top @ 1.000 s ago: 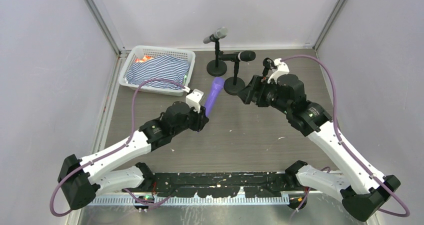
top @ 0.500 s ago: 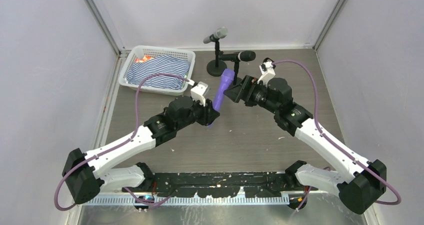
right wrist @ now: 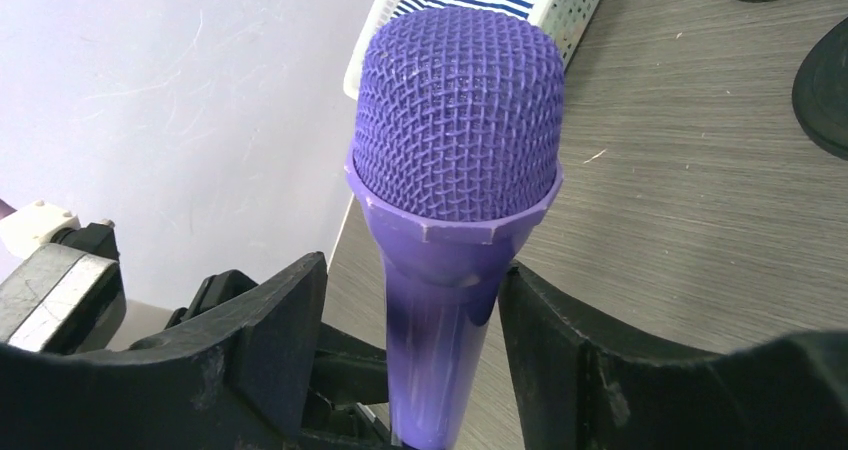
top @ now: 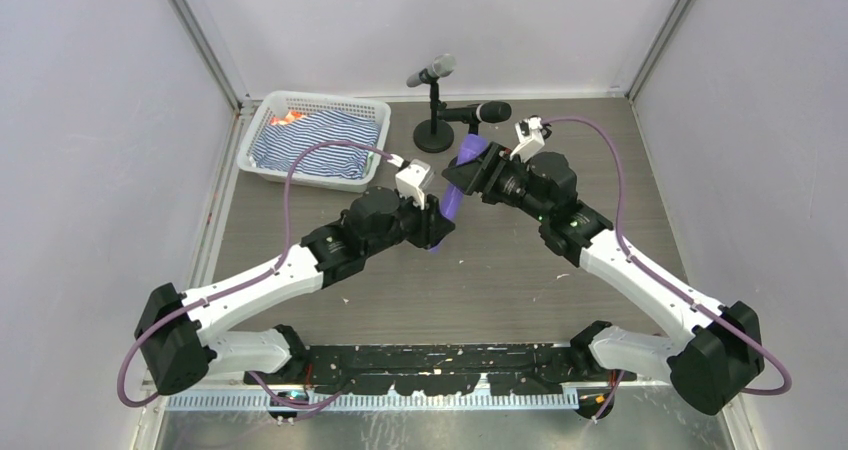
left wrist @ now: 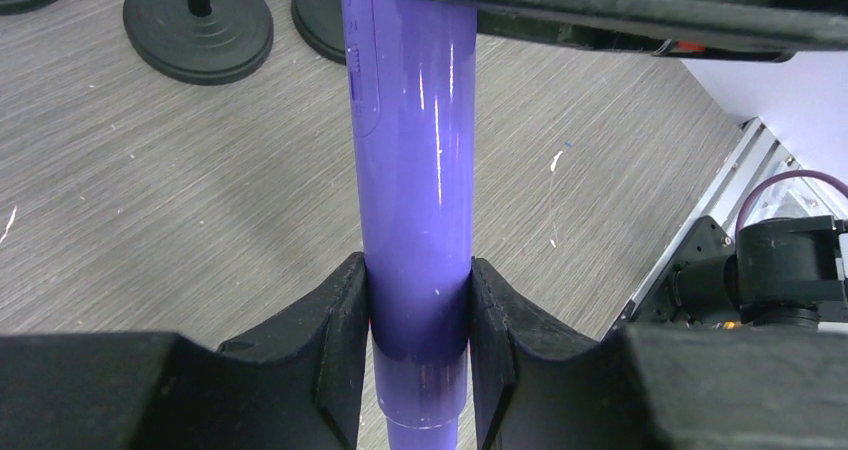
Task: Attach the microphones to the stand
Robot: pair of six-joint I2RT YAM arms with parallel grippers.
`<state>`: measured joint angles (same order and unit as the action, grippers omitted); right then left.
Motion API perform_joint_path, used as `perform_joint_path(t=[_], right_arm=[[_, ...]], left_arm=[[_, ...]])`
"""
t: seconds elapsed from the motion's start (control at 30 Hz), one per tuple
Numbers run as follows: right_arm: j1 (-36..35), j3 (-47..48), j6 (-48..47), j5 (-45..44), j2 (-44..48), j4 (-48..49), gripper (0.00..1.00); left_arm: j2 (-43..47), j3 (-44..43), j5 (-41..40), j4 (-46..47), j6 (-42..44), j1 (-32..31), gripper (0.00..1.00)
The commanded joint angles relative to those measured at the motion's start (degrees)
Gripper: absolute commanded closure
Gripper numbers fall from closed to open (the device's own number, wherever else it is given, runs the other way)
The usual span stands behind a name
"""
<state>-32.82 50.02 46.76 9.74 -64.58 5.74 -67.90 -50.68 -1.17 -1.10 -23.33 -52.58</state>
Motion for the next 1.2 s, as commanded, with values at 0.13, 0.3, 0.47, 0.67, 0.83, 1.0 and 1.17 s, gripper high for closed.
perform_joint_path(t=[0.13, 0.3, 0.47, 0.67, 0.83, 1.0, 1.17], right_arm=[[-0.08, 0.4, 0.36, 0.01, -0.2, 4.5, 0.45], [-0.09, 0.5, -1.02, -2.5, 1.66, 3.4, 0.66], [0.12, -0.36, -5.71, -16.71, 10.03, -2.65, 0.86], [0.38, 2.27, -15.46, -36.62, 20.33, -15.7, 0.94], [0.78, 4.09, -24.0, -50.92, 24.92, -22.9, 0.95], [1.03, 5.53, -28.68, -57.5, 27.87, -27.31, 0.95], [1.03, 8.06, -30.9, -58.59, 31.71, -29.83, 0.95]], left_arm=[[-0.25, -3.37, 0.68, 4.45, -0.53, -0.68, 0.99], [-0.68, -3.25, -0.32, 4.81, -1.32, -0.68, 0.81], [-1.83, -2.56, -1.41, 7.51, -1.29, -0.68, 0.41], [-6.01, -2.94, -3.33, 14.14, 0.53, -0.68, 0.19], [-13.26, -2.67, -3.83, 29.08, 4.86, -0.68, 0.1], [-23.92, -6.24, -4.53, 46.35, 11.31, -0.68, 0.07], [-35.66, -13.64, -6.57, 54.9, 17.34, -0.77, 0.07]])
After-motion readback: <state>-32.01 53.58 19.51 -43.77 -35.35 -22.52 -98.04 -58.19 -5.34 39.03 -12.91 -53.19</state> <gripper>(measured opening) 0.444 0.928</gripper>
